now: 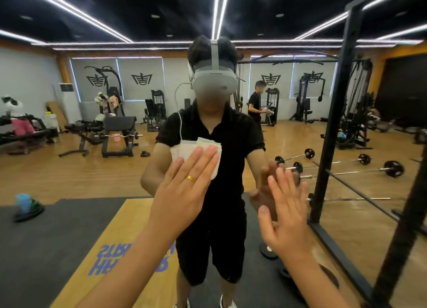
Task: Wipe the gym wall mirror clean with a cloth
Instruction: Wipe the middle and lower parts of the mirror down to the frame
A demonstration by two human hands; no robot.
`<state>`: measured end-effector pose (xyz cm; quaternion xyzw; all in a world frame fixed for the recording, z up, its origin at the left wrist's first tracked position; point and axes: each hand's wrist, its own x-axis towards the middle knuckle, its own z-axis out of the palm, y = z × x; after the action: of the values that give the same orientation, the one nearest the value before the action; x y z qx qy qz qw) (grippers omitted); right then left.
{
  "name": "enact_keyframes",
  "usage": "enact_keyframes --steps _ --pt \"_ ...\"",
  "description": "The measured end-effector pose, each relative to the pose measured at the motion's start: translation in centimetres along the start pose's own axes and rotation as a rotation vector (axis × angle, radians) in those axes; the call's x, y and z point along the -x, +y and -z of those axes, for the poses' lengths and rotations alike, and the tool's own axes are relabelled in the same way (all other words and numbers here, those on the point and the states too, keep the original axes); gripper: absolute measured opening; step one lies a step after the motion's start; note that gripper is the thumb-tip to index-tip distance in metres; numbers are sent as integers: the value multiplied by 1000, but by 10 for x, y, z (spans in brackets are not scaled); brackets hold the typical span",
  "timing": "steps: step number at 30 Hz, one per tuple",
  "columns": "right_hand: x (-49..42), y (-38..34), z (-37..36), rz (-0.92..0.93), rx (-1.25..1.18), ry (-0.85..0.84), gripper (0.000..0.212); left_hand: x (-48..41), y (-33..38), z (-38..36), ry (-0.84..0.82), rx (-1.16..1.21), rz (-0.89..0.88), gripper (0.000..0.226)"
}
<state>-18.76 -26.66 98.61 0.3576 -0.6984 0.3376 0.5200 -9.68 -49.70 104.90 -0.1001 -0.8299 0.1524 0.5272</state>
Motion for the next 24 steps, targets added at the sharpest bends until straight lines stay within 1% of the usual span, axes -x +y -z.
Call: enact_keyframes --steps 2,3,5,7,8,9,11,13,14,15,16,19,20,21,22,24 --pt "5 -23 -10 19 -26 -37 68 -12 -28 12 54 -13 64 55" --pt "6 -31 -19 33 -19 -61 67 -21 -42 19 92 -5 142 60" --pt "9 -42 -38 15 33 -82 67 -43 -58 32 161 86 330 61" --pt "12 -47 -54 -31 105 -37 68 -60 -49 36 218 196 456 60" --pt "13 -47 -60 -38 137 -7 68 -65 -39 33 236 214 461 61" --pt "14 -46 -64 -33 161 17 68 -66 -26 27 237 206 415 62" --pt "13 -44 -67 -2 186 39 67 -60 -8 13 179 143 186 66" --pt "13 -42 -69 16 193 49 66 -59 -15 8 97 60 -61 69" --pt "13 -42 -70 15 195 57 66 -65 -24 11 88 39 -119 69" --pt "13 -43 -71 11 192 67 65 -74 -32 16 99 34 -125 68" --pt "14 -43 -72 6 184 77 64 -86 -39 22 129 45 -85 67" --pt "15 -43 -75 6 155 96 62 -125 -45 37 239 149 148 61" --pt "15 -43 -76 10 158 92 62 -132 -39 38 256 170 181 59" --pt "15 -43 -76 15 164 89 61 -132 -31 36 256 174 170 59" --pt "15 -42 -76 20 177 89 61 -127 -23 31 237 163 121 60" --pt "15 -39 -74 23 206 87 60 -102 -12 18 135 100 -45 66"
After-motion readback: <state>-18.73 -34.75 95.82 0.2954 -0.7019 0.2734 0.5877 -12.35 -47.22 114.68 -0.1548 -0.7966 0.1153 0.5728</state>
